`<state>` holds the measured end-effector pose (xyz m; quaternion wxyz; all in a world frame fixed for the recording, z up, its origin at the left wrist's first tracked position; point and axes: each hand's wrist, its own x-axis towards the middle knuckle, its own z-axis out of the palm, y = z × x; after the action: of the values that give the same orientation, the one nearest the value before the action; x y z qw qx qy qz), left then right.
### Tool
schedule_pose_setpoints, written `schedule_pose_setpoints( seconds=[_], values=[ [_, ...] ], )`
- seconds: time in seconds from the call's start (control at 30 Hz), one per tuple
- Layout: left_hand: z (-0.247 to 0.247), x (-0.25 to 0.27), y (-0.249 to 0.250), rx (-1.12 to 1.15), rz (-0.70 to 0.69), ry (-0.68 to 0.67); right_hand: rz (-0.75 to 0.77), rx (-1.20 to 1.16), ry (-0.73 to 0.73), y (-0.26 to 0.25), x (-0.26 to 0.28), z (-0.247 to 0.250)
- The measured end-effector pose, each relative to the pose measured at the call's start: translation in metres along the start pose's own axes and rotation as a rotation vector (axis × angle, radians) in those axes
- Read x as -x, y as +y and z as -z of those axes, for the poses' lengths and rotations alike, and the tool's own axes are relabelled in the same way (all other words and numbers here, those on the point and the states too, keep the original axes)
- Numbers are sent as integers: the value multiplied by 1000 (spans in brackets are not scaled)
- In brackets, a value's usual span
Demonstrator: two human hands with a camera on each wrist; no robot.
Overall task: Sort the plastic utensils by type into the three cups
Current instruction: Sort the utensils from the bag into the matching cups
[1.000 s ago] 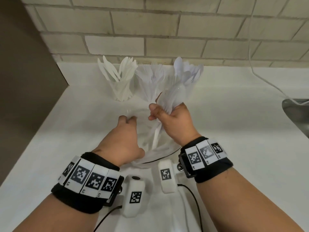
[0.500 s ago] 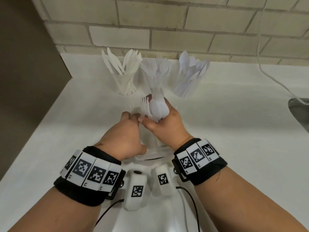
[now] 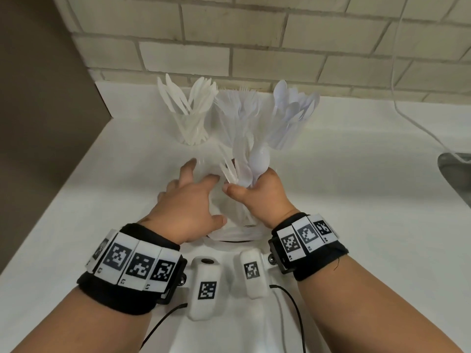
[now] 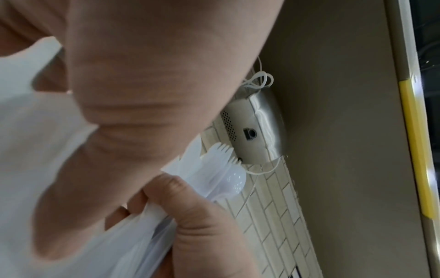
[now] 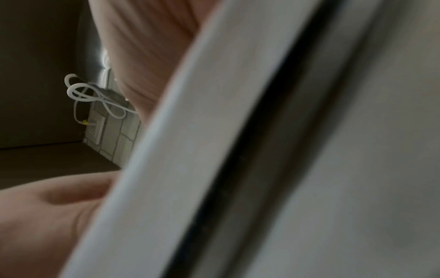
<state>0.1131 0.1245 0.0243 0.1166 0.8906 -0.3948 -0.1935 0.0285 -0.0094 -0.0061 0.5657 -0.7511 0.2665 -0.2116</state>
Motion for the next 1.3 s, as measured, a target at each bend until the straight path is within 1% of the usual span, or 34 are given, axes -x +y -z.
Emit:
schedule_pose_setpoints(
  seconds=[0.13, 0.3, 0.37, 0.43, 0.5, 0.53, 0.57, 0.6, 0.7, 0.77, 0.83, 0.93, 1.0, 1.03, 1.17, 1.23, 1.3],
  values=[
    [14, 5, 9, -14, -111, 67, 19, -59, 4, -1, 1, -3],
    [16, 9, 12, 67, -217, -19, 7, -83, 3, 0, 3, -10],
    [16, 11, 12, 133, -237, -21, 28, -101, 22, -6, 3, -9],
    [18, 12, 13, 274, -256, 67, 65, -121, 55, -15, 1, -6],
    [19, 10, 16, 520, -273, 185, 107, -177, 51, -21, 0, -1],
    [20, 9, 18, 676, -285, 203, 117, -192, 33, -21, 1, -1],
    [20, 8, 19, 811, -302, 191, 112, -188, 10, -20, 2, -1],
    [20, 8, 20, 889, -333, 165, 98, -159, -11, -17, 3, -2],
    [14, 5, 20, 917, -426, 76, 55, -51, -62, -7, 6, -6],
    [11, 3, 19, 927, -426, 63, 25, -6, -93, -4, 5, -6],
    [9, 3, 19, 975, -442, 56, 13, 29, -93, -6, 4, -6],
    [13, 6, 16, 1121, -539, 38, 26, -41, -50, -13, 3, -3],
    [16, 5, 14, 1058, -599, 74, 43, -95, -51, -19, 3, 0],
    [17, 3, 14, 999, -599, 109, 58, -86, -80, -20, 4, -1],
    [18, -7, 19, 793, -526, 303, 77, 28, -210, -23, 10, -10],
    [18, -9, 21, 785, -517, 371, 112, 68, -240, -21, 11, -15],
    [19, -10, 23, 837, -529, 412, 105, 28, -233, -23, 12, -17]
  ],
)
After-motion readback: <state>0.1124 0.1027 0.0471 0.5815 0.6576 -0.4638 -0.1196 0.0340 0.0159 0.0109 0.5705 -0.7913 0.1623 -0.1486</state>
